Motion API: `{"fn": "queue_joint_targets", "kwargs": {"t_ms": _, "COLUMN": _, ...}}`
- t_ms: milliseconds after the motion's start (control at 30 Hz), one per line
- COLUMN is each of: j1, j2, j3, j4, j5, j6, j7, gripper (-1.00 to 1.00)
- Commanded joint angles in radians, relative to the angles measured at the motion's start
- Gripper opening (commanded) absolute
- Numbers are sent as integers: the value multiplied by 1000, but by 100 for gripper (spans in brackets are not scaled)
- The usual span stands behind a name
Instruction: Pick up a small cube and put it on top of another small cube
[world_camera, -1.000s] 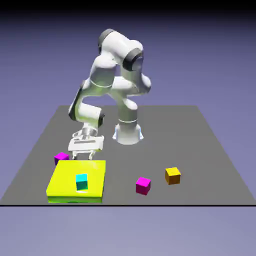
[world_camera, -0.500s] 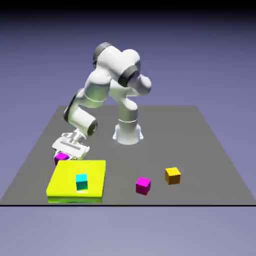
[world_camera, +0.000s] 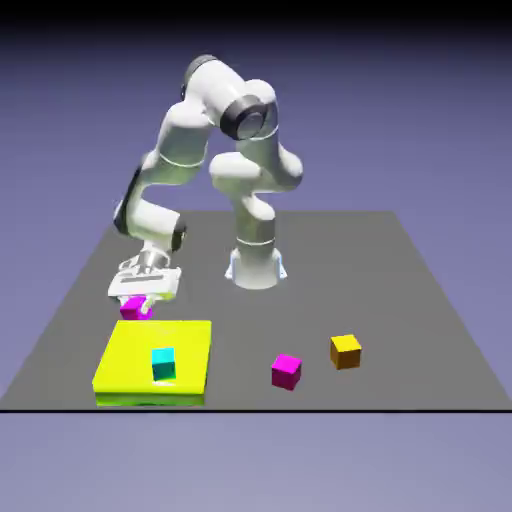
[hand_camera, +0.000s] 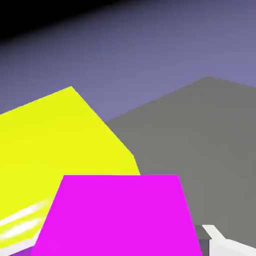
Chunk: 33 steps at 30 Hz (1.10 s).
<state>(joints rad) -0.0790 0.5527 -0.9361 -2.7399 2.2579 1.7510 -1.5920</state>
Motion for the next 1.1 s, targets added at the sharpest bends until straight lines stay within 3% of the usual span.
{"fn": "queue_joint_targets", "kwargs": {"t_ms": 0, "j1": -23, "j2": -9, "j3": 6, "j4": 15, "j5": -42, "j6": 8, "j7": 23, "gripper": -100}}
{"fn": "queue_joint_targets", "kwargs": {"t_ms": 367, "j1": -276, "j2": -107, "j3": 69, "j4": 178, "j5": -520, "j6": 93, "j7": 278, "gripper": -100}}
{"fn": "queue_joint_targets", "kwargs": {"t_ms": 500, "j1": -259, "j2": -164, "j3": 137, "j4": 260, "j5": -691, "j6": 111, "j7": 368, "gripper": -100}}
{"fn": "queue_joint_targets", "kwargs": {"t_ms": 1067, "j1": 355, "j2": -357, "j3": 354, "j4": 45, "j5": 49, "j6": 294, "j7": -255, "gripper": -100}}
